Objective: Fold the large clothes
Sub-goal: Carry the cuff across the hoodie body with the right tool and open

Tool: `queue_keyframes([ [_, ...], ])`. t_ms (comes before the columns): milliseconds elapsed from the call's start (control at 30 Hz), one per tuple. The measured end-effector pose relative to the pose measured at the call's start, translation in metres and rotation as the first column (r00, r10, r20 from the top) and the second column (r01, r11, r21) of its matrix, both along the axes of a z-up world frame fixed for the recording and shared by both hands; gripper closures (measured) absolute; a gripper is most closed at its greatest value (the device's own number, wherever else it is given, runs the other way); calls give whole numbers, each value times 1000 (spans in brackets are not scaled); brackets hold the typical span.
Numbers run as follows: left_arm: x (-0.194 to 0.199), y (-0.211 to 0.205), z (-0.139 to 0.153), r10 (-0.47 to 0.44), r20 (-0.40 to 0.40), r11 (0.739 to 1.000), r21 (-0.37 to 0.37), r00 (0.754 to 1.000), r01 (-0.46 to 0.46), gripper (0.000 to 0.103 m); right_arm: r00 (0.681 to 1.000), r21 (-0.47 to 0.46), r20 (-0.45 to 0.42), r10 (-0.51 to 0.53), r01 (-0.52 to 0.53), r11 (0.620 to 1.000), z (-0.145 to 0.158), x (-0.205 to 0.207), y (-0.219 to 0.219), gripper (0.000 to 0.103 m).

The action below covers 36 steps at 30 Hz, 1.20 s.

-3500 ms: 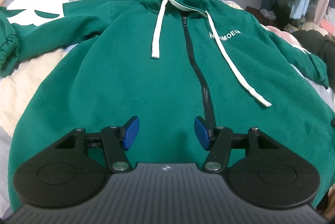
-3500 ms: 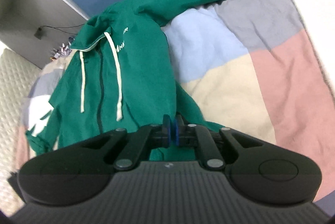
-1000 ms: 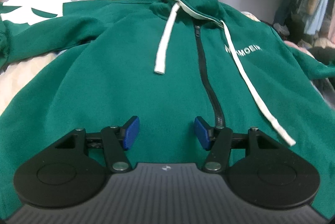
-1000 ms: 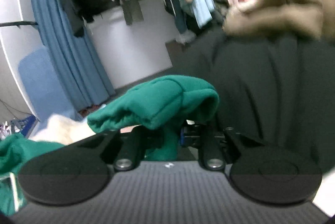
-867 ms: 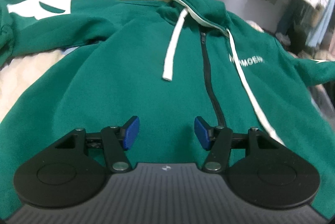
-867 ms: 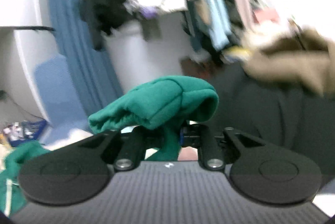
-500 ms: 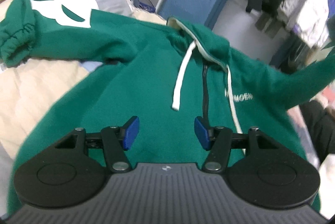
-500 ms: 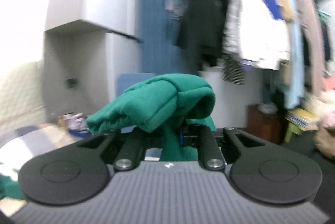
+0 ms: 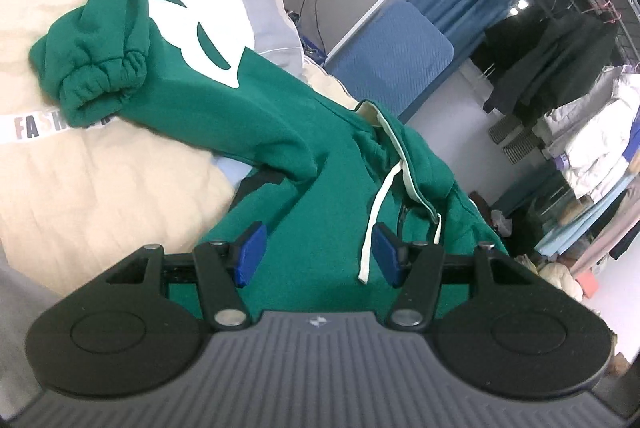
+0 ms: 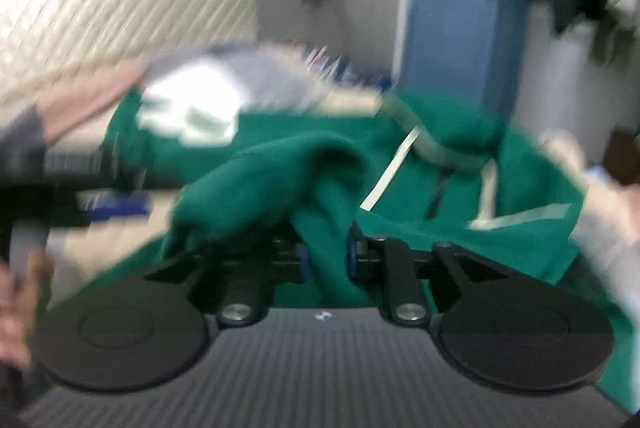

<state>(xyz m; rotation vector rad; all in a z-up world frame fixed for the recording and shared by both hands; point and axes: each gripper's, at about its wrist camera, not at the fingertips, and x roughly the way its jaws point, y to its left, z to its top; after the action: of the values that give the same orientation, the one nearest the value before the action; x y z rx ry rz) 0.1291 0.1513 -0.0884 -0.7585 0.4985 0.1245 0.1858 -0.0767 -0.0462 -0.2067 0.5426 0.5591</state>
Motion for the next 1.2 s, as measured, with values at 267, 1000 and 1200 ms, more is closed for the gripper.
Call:
queue_keyframes([
  [267, 7, -10, -3, -36, -18, 999, 2, 999, 36, 39, 984, 62, -163, 68, -58, 996, -11, -22, -17, 33],
  [1000, 41, -36, -32, -104, -80, 992, 59, 991, 109, 39, 945, -199, -171, -279, 244, 949, -58, 171, -123, 39],
  [1200, 46, -51, -31, -158, -47, 982, 98, 986, 162, 39, 967, -171, -57, -247, 235, 957, -49, 151, -126, 83],
])
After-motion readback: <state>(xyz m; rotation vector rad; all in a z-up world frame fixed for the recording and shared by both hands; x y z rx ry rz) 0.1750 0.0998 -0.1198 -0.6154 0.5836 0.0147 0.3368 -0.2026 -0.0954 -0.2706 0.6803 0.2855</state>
